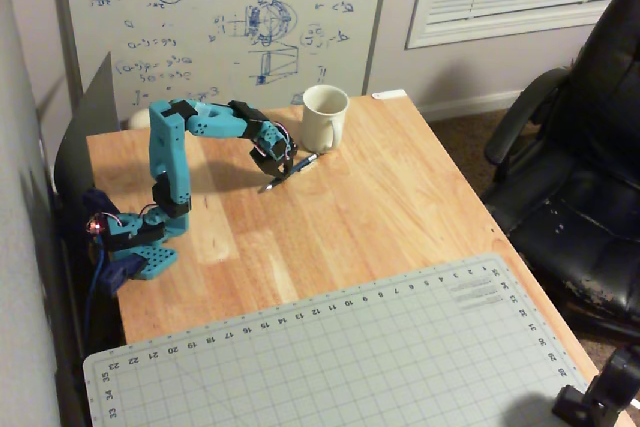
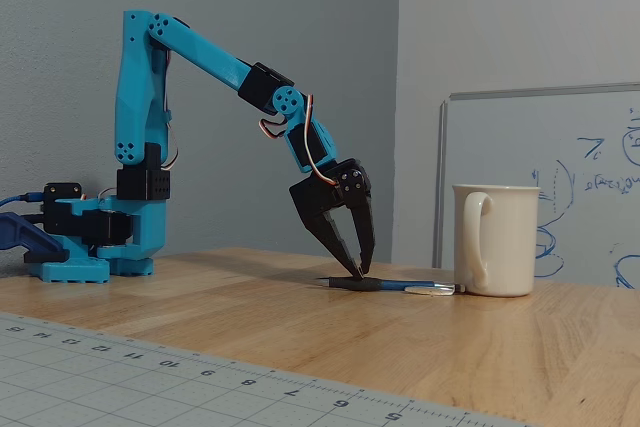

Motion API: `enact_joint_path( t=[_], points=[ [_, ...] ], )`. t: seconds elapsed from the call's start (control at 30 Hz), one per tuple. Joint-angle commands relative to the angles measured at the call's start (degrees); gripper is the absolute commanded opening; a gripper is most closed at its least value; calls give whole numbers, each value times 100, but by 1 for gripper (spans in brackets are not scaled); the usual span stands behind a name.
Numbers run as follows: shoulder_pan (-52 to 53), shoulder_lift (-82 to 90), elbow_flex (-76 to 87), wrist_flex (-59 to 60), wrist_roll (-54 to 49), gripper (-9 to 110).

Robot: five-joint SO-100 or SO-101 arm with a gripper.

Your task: Touch the pen.

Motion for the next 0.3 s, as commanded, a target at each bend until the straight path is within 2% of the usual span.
enact_joint_path(
  t=[0.0, 0.27],
  points=[
    [-70, 79, -466, -88, -18, 1],
    [-79, 79, -501, -114, -26, 1]
  ],
)
